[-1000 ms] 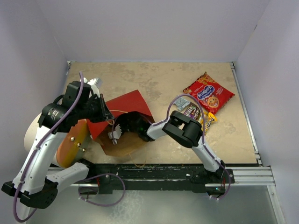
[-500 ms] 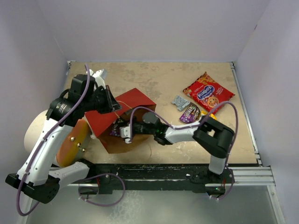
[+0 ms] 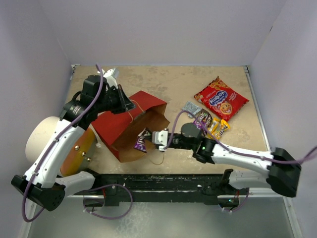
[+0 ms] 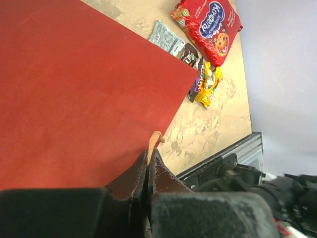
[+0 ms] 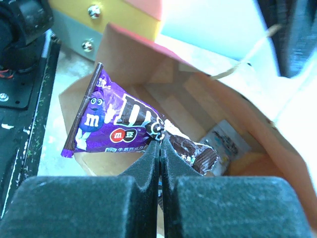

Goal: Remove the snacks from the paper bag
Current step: Place the snack at the center of the board.

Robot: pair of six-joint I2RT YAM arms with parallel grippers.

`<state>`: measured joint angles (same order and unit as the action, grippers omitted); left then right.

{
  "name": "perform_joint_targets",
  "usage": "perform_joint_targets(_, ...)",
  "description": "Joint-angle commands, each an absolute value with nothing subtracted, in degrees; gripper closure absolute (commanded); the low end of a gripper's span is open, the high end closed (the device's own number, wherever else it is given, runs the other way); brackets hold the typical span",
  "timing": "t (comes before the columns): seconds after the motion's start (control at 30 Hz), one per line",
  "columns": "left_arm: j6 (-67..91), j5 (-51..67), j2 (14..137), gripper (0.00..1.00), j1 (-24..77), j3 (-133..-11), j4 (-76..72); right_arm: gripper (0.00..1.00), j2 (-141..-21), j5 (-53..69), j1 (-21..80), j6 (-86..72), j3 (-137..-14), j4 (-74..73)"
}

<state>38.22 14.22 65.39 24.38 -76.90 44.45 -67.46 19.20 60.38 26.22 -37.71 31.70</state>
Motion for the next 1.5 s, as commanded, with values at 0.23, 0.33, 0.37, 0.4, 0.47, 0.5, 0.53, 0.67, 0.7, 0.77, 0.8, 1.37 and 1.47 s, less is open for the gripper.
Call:
perform_joint_targets(0.23,40.8,14.2,64.2,1.00,24.0,-73.7,39.2,1.00,-42.7,1.5,60.4,20.6,-48.6,3.8)
perform_joint_targets(0.33,41.0,14.2,63.0,0.99,24.0,-72.7,38.7,1.00,-42.6,-0.5,60.3,23.0,-52.3,2.8)
perform_joint_targets(0.37,41.0,14.2,62.9,0.99,24.0,-72.8,38.8,1.00,-43.4,0.2,60.4,23.9,-53.4,2.7)
perform_joint_targets(0.4,41.0,14.2,63.1,0.99,24.0,-72.9,38.8,1.00,-44.0,1.1,60.3,24.2,-54.4,3.2)
perform_joint_targets(0.47,41.1,14.6,63.4,0.99,24.1,-73.4,38.7,1.00,-45.7,1.6,60.3,23.4,-55.7,5.6)
perform_joint_targets(0.5,41.1,14.8,63.6,0.99,24.0,-73.7,38.6,1.00,-46.6,1.8,60.3,22.7,-56.2,6.9)
perform_joint_targets(0.53,41.0,15.1,63.9,0.99,24.0,-74.0,38.7,1.00,-47.4,1.4,60.3,22.0,-56.6,8.2)
perform_joint_targets(0.67,40.9,16.0,64.8,0.99,24.0,-74.8,39.0,1.00,-50.7,-7.8,60.3,22.0,-58.6,11.7)
perform_joint_targets(0.7,40.9,16.1,64.8,0.99,24.0,-74.9,39.0,1.00,-51.2,-11.4,60.2,23.1,-58.8,12.8)
perform_joint_targets(0.77,40.9,16.3,64.8,0.99,24.0,-75.0,39.2,1.00,-52.1,-17.9,59.5,26.4,-58.4,13.9)
perform_joint_targets(0.8,40.8,16.5,64.7,0.99,24.0,-75.0,39.3,1.00,-52.4,-19.0,58.6,28.8,-58.2,13.4)
perform_joint_targets(1.37,37.4,18.8,65.3,0.99,24.0,-75.7,41.7,1.00,-48.8,4.3,29.5,62.6,-47.1,-21.7)
perform_joint_targets(1.47,36.2,20.0,66.0,0.99,23.9,-76.3,42.0,1.00,-53.6,8.9,26.7,67.7,-47.2,-24.2)
